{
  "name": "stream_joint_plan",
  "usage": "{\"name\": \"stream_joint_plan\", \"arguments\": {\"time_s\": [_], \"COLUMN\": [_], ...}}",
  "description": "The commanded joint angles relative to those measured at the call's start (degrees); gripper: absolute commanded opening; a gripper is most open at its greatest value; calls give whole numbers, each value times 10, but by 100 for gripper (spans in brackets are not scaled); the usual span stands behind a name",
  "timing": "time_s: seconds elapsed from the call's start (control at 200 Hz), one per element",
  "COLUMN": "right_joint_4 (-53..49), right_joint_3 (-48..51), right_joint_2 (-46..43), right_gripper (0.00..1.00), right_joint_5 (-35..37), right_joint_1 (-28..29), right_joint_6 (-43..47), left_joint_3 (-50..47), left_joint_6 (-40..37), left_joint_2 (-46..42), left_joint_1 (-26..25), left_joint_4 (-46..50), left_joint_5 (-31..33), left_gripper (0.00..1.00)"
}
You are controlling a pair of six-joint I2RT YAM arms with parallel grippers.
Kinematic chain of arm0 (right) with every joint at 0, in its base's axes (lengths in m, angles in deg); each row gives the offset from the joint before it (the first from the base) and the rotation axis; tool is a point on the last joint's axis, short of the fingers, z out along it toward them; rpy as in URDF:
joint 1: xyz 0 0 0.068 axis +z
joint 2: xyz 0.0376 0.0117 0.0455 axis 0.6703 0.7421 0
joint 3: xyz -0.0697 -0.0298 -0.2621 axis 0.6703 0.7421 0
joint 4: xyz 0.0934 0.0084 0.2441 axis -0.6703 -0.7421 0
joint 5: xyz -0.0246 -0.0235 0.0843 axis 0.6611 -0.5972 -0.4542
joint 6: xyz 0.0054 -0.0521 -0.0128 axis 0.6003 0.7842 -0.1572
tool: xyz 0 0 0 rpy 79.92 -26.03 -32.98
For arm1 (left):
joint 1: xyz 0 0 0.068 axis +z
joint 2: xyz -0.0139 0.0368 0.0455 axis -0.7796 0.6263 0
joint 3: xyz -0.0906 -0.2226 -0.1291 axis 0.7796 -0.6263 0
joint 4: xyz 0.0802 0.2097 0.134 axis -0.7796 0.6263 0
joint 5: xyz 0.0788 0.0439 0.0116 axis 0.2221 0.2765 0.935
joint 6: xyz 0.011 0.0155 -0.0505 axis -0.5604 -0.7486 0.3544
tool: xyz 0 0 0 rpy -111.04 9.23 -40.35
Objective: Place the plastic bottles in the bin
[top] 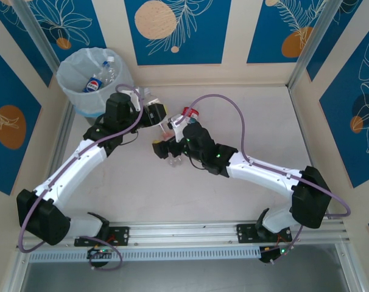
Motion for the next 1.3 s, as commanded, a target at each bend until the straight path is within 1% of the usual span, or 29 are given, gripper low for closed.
{"name": "stream_joint_plan", "arguments": {"time_s": [0.0, 0.145, 0.375, 0.475, 0.575, 0.7, 0.81, 0.87, 1.01, 1.155, 1.295], "right_joint_4": [18, 41, 54, 48, 44, 43, 43, 46, 34, 21, 11], "right_joint_3": [15, 39, 80, 95, 117, 149, 174, 185, 192, 192, 192], "right_joint_2": [-25, -51, -112, -139, -167, -198, -219, -228, -234, -233, -233], "right_gripper": [100, 99, 99, 99, 100, 100, 99, 100, 100, 100, 100], "right_joint_5": [-9, 1, 1, 22, 12, -4, 8, 13, 18, 20, 18], "right_joint_1": [-5, -8, -30, -52, -87, -130, -151, -157, -167, -173, -177], "right_joint_6": [7, 10, -15, -59, -109, -168, -210, -223, -237, -256, -270], "left_joint_3": [30, 55, 57, 56, 59, 73, 93, 108, 155, 212, 293], "left_joint_6": [-25, -54, -64, -68, -72, -79, -91, -99, -120, -128, -161], "left_joint_2": [-3, -8, -18, -24, -29, -38, -44, -43, -27, 10, 55], "left_joint_1": [-3, 2, 18, 30, 49, 86, 117, 130, 153, 178, 202], "left_joint_4": [18, 59, 69, 73, 80, 89, 97, 99, 111, 110, 136], "left_joint_5": [10, 38, 52, 56, 50, 36, 30, 23, 32, 16, 12], "left_gripper": [64, 65, 67, 66, 66, 67, 67, 67, 68, 68, 68]}}
